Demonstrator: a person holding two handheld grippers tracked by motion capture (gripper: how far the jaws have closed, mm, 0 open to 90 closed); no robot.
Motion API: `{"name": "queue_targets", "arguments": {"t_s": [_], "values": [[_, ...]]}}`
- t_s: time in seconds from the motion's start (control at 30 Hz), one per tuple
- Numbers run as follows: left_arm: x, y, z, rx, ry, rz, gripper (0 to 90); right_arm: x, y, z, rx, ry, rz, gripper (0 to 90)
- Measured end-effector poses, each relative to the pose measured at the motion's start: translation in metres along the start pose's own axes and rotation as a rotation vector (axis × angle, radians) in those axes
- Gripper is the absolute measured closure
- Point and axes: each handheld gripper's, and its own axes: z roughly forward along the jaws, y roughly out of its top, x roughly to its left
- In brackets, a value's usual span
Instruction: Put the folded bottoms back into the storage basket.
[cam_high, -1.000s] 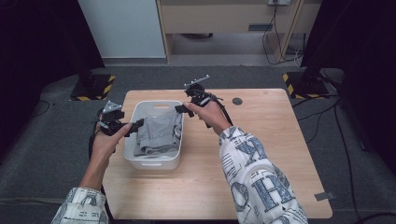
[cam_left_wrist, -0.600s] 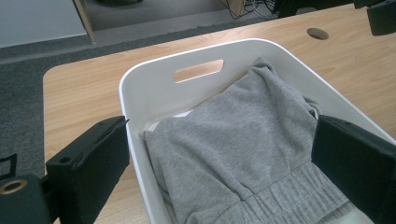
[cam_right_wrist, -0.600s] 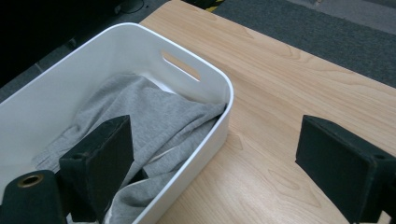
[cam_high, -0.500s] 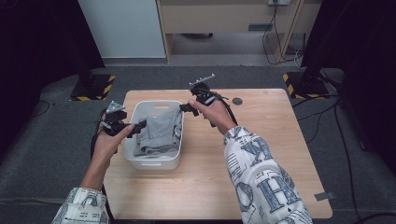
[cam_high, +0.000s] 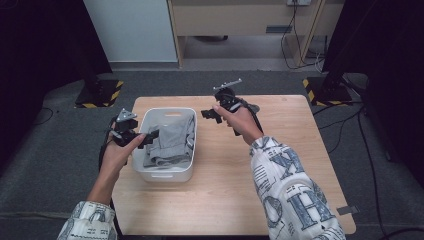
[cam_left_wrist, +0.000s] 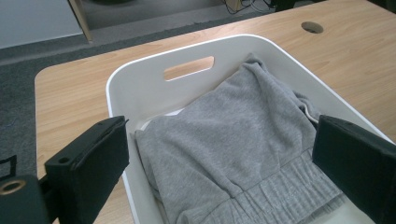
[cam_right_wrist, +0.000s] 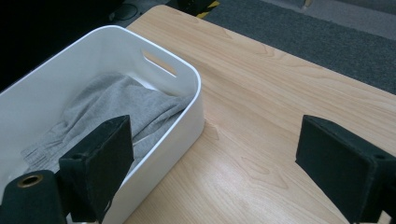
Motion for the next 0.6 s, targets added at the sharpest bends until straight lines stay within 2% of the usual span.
{"name": "queue_targets", "arguments": {"t_s": [0.13,0.3,0.43,0.6], "values": [[-0.002,-0.002,-0.001,-0.002,-0.001,0.004,3.0,-0.005,-0.005,-0.007,0.0,0.0,-0.019,10.8],[-0.005,-0.004,-0.002,0.002,0.004,0.011,3.0,-0.015,-0.009,-0.014,-0.014,-0.008,-0.008,11.9],[-0.009,-0.006,-0.004,-0.002,0.01,0.015,3.2,-0.022,-0.013,-0.02,-0.032,0.007,-0.004,11.9],[-0.013,-0.005,-0.009,-0.018,0.015,0.021,3.2,-0.023,-0.022,-0.027,-0.038,0.009,-0.017,12.6]]}}
